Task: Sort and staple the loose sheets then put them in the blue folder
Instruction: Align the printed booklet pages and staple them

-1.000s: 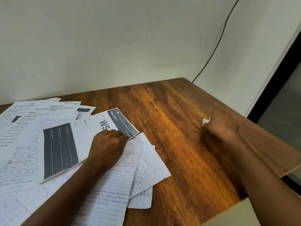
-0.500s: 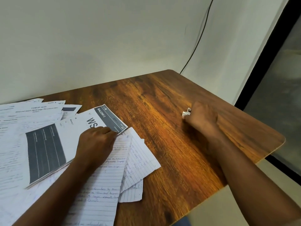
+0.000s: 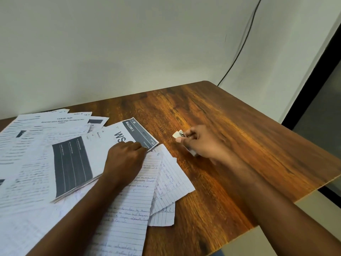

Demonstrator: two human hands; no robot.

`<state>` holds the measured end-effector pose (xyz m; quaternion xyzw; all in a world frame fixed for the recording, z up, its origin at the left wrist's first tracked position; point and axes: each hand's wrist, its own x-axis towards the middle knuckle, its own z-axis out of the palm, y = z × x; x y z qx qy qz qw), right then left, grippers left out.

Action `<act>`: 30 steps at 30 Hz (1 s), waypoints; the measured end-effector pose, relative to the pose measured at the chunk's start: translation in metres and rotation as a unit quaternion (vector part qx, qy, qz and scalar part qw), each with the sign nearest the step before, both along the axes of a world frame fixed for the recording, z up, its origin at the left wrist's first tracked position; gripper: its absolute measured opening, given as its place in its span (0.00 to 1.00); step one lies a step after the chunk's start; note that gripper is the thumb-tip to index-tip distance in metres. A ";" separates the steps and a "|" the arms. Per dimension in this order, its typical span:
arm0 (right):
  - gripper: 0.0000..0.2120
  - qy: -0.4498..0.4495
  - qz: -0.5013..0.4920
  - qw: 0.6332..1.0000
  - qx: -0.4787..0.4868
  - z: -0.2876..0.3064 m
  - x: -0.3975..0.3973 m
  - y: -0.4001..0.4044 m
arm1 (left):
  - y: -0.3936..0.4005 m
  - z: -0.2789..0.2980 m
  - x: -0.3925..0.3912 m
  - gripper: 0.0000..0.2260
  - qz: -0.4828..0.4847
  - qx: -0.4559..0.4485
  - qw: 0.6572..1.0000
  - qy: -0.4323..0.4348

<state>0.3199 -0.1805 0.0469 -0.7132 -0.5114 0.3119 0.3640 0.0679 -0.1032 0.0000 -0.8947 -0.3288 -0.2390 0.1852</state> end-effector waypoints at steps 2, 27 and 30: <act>0.14 0.143 0.060 0.987 -0.047 0.005 -0.017 0.004 | -0.003 0.002 0.000 0.05 0.006 -0.001 1.000 -0.001; 0.23 0.287 0.121 0.924 -0.221 0.007 -0.051 0.041 | -0.005 0.003 -0.001 0.03 0.067 0.014 0.998 -0.002; 0.23 0.273 0.115 0.932 -0.211 0.007 -0.055 0.040 | -0.006 0.005 -0.002 0.02 0.058 0.027 0.998 -0.003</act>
